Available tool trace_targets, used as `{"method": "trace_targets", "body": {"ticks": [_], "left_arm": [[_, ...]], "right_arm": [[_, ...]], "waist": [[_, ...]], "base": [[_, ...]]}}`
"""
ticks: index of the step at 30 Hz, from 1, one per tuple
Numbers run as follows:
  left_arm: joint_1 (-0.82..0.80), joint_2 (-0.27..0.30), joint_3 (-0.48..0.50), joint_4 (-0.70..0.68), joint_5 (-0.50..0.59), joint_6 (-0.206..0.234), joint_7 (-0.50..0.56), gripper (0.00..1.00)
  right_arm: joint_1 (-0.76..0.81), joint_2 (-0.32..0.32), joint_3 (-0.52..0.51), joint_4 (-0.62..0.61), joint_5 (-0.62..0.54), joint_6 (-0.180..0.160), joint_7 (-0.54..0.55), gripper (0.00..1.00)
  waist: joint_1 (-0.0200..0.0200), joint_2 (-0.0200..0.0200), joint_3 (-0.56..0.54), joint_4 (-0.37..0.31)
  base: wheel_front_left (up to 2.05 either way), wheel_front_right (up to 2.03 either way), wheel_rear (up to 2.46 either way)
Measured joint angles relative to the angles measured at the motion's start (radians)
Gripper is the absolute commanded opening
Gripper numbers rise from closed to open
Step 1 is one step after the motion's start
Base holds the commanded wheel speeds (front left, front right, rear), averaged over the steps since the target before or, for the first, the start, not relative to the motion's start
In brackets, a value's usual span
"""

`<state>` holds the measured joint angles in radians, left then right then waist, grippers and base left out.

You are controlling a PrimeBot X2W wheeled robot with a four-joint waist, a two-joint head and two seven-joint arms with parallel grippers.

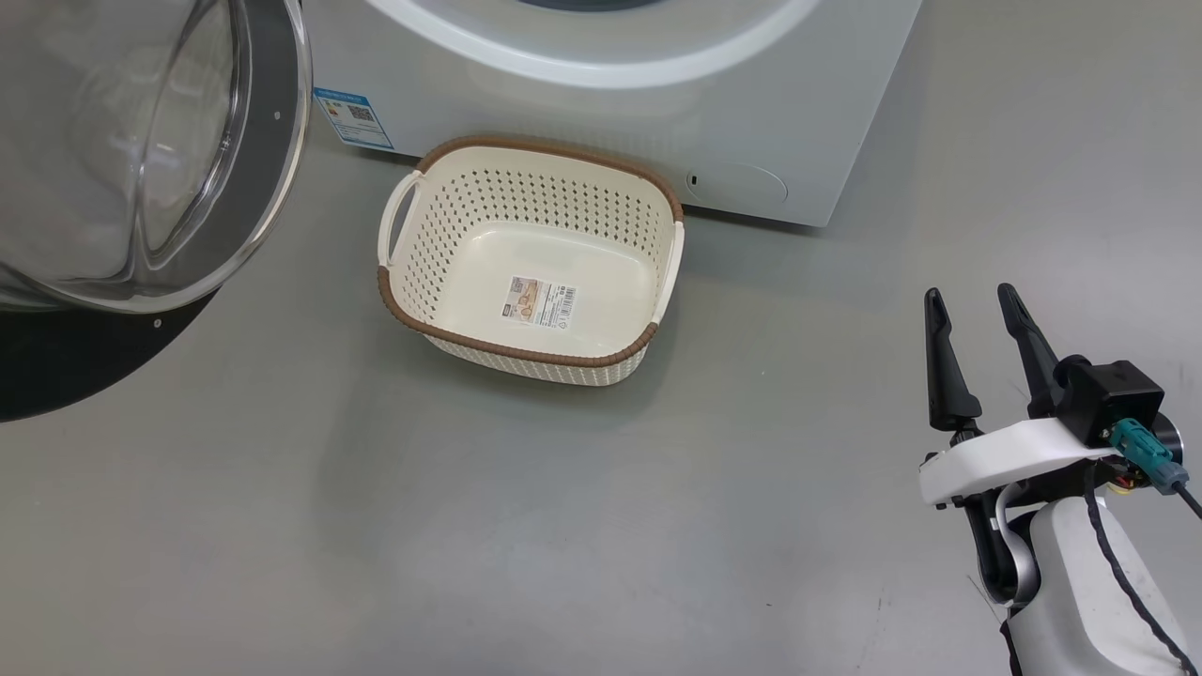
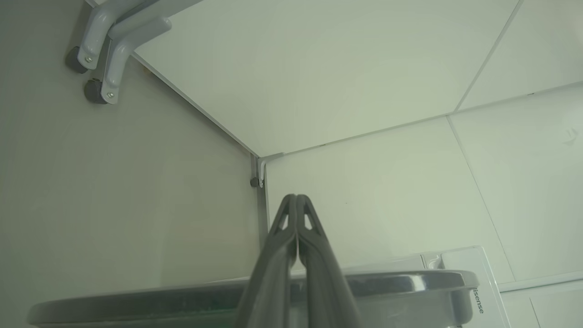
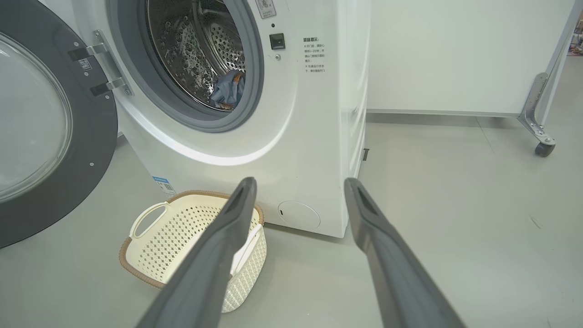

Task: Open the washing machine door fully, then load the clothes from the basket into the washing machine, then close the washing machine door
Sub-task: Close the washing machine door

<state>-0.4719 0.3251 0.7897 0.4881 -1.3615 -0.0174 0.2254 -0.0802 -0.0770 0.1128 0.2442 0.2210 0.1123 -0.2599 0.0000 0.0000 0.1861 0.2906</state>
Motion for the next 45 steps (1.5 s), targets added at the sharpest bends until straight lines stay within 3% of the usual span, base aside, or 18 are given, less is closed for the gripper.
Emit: {"method": "trace_targets", "body": {"ticks": [21, 45], "left_arm": [[-0.003, 0.01, -0.028, 0.086, 0.002, -0.041, 0.05, 0.0], [0.007, 0.004, -0.097, 0.094, -0.141, -0.08, 0.36, 0.0]], "right_arm": [[-0.014, -0.007, -0.006, -0.001, 0.011, 0.0, 0.0, 1.0], [-0.015, -0.01, 0.009, 0.036, 0.028, 0.001, 0.0, 1.0]], "waist": [[0.0, 0.0, 0.024, -0.011], [0.0, 0.0, 0.013, 0.022]], "base": [[0.0, 0.0, 0.0], [0.0, 0.0, 0.0]]}}
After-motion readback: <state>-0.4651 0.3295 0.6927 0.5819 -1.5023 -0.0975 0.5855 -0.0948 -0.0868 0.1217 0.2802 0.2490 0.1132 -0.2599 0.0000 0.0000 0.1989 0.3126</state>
